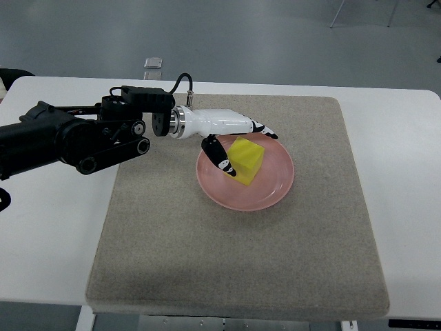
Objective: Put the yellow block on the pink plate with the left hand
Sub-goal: 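Carry the yellow cube with the left hand onto the pink plate, then open the left hand and lift it away from the cube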
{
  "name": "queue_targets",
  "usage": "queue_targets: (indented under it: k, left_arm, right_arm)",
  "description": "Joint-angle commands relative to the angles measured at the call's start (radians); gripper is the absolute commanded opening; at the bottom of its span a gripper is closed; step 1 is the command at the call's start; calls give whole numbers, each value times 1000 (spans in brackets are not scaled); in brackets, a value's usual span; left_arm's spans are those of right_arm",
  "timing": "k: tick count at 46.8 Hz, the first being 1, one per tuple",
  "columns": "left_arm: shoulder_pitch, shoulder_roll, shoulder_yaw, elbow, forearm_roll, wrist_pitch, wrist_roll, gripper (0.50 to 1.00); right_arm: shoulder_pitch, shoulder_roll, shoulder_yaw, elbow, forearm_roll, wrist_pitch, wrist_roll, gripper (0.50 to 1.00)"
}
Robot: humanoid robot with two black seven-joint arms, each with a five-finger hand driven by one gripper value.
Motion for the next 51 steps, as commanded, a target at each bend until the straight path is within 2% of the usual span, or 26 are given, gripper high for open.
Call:
queue_targets:
  k: [1, 6, 8, 28, 39, 51]
  left_arm:
    - [-3, 8, -4, 0, 0, 0, -2, 960]
    - [-6, 20, -26, 0, -3, 0, -2, 971]
    - [-6, 29, -32, -2, -5, 0, -2, 992]
    - [-11, 121, -37, 20, -14, 0, -2, 994]
    - [0, 123, -49, 165, -46, 21, -2, 992]
    - [21, 111, -103, 288, -224, 23, 0, 992]
  right_arm:
    - [1, 0, 0, 0, 0, 0, 0, 924]
    - [0, 0, 0, 0, 0, 0, 0, 924]
    - [0, 0, 0, 0, 0, 0, 0, 924]
    - [0, 0, 0, 0, 0, 0, 0, 924]
    - [0, 0, 0, 0, 0, 0, 0, 924]
    - [1, 0, 0, 0, 0, 0, 0, 924]
